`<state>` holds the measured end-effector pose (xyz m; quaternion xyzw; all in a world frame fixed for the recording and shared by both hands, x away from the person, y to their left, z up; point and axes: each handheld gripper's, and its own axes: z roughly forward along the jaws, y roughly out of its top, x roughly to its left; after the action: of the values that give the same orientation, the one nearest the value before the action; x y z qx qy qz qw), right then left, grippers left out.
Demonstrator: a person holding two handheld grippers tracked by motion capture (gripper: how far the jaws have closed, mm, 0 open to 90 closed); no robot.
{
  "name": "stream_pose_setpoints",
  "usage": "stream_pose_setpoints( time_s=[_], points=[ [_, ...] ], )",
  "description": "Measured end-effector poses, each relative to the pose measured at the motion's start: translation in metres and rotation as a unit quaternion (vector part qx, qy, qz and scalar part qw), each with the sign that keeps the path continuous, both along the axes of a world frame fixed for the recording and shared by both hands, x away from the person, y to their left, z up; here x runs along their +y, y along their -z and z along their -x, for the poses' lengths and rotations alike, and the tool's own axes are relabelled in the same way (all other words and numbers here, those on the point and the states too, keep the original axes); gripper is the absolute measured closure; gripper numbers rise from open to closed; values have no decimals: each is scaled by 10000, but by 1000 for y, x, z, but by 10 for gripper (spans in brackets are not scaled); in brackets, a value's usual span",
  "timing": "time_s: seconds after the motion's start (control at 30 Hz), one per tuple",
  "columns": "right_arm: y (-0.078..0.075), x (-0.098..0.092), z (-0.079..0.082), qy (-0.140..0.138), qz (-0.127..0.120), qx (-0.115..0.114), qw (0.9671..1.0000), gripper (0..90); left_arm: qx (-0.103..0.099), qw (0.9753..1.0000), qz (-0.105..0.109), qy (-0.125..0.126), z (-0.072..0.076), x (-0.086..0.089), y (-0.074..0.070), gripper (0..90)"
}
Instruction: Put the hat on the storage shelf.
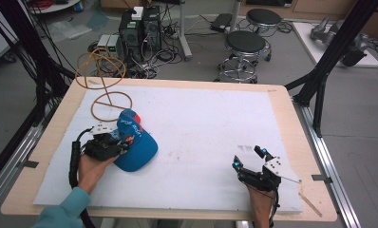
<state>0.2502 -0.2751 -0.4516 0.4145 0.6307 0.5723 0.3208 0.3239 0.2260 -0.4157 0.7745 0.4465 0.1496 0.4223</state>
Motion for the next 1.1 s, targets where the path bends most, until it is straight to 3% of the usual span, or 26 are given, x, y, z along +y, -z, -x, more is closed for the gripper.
stream_pose_setpoints(
  time_s=[0.17, 0.5, 0.63, 1.1],
  points=[
    [0, 0, 0, 1, -8, -3, 10000, 112, -112, 9999, 84, 14, 2, -1, -3, 866],
    [0, 0, 0, 5, -25, 7, 10000, 112, -223, 9995, 166, 147, 4, 1, -24, 876],
    [0, 0, 0, 6, -24, 5, 10000, 112, -286, 9990, 312, 130, 3, 6, -40, 877],
    [0, 0, 0, 5, -36, 14, 10000, 112, -851, 9956, 355, 182, 4, 23, -102, 877]
  ],
)
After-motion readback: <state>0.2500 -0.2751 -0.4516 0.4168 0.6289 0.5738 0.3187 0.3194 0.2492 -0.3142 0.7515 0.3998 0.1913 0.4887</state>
